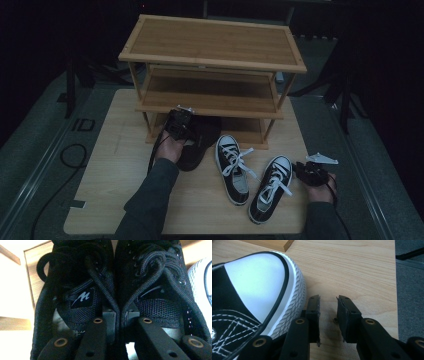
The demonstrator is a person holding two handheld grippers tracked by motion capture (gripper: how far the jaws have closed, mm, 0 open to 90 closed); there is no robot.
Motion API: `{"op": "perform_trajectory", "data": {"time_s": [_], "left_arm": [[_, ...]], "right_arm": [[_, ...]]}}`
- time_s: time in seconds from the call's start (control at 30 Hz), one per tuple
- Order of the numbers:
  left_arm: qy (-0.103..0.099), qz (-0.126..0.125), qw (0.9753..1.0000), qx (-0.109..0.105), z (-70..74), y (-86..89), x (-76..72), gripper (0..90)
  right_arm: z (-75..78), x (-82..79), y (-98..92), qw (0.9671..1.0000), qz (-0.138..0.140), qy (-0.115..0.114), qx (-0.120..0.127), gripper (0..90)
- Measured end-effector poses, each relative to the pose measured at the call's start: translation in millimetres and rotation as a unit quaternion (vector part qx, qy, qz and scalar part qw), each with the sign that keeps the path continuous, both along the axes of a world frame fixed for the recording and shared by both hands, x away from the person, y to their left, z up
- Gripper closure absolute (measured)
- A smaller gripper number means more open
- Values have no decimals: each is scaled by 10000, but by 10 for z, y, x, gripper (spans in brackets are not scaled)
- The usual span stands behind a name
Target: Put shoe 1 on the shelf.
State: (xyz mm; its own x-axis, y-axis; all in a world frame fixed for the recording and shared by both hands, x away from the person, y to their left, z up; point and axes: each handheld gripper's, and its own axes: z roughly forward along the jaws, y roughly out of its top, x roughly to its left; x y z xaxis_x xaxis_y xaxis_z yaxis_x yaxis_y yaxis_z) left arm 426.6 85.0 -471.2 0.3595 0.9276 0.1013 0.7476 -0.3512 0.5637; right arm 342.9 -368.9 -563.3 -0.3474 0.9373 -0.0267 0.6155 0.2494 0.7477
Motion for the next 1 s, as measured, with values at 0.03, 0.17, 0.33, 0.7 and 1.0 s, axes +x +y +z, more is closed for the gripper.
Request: {"op": "perform_trajectory", "data": {"time_s": [0.03, 0.17, 0.33, 0.7, 1.0], "left_arm": [[-32, -4, 10000, 51, -1, 2, -1, 818], [-89, -18, 9998, 153, -1, 13, -13, 695], [-167, -218, 9996, 105, 41, 36, -82, 565], [-723, -576, 9956, -164, 342, 200, -462, 527], [-865, -1047, 9900, -393, 447, 281, -856, 546]], "right_arm": [[0, 0, -1, 10000, 2, 1, 5, 718], [-1, 2, -3, 10000, 15, 5, 21, 717], [-1, 3, -6, 10000, 34, 13, 36, 714], [-1, 1, -2, 10000, 48, 13, 29, 712], [-1, 1, -3, 10000, 55, 9, 34, 712]]}}
